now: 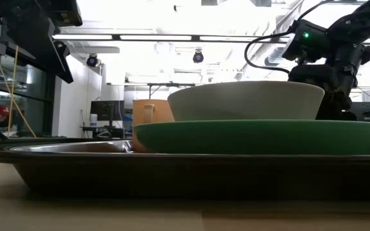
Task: Set up tray
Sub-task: Put the blue spoon to the left of the blue fork on the red napkin, then put the yellow knife to the right of the blue fork on the red napkin
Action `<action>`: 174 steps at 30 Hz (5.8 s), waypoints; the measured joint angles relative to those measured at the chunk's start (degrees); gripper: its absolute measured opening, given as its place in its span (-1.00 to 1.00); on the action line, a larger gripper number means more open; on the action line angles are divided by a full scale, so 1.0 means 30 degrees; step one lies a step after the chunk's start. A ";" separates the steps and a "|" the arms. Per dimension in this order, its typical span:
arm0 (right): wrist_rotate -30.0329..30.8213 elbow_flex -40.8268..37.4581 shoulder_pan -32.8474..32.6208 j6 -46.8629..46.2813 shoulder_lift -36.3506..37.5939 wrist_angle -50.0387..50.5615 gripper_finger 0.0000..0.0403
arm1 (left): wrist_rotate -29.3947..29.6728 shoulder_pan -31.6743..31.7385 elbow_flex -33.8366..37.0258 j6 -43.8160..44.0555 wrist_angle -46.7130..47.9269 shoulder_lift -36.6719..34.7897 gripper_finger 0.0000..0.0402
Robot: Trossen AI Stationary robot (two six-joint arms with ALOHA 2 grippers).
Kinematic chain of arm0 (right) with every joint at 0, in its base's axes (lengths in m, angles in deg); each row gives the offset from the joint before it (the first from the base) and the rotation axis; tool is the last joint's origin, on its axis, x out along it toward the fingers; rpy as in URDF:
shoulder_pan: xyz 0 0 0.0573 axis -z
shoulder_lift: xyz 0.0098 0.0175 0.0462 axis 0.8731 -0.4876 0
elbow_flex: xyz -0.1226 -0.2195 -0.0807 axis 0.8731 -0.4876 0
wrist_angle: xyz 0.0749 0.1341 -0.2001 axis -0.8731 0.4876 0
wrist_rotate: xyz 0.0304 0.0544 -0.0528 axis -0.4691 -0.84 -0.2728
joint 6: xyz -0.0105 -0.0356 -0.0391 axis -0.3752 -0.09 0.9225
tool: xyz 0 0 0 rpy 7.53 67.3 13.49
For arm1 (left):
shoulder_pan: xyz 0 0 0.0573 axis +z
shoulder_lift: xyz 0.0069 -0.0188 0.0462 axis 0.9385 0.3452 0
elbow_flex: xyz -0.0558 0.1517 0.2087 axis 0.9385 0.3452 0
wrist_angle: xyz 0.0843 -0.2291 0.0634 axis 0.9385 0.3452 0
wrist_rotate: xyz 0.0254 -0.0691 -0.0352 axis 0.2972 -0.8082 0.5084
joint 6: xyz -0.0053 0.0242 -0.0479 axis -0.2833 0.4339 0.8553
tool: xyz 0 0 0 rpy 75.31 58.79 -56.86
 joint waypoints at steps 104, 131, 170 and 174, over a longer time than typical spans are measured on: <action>0.1152 0.0029 0.2106 0.1921 0.7329 0.1072 -0.59 | -0.3632 -0.0004 0.0000 0.5423 0.0566 -0.0007 0.41; 0.2309 0.0029 0.4216 0.4981 0.7322 0.0269 -0.59 | -0.4188 -0.0004 0.0012 1.3624 0.4934 0.1226 0.41; 0.0613 0.0029 0.4807 0.5442 0.7344 -0.0534 -0.59 | -0.3264 0.0004 0.0007 1.5062 0.2824 0.5906 0.41; 0.0528 0.0029 0.4809 0.5442 0.7344 -0.0534 -0.59 | -0.3972 -0.0004 0.0007 1.5293 0.2535 0.5909 0.41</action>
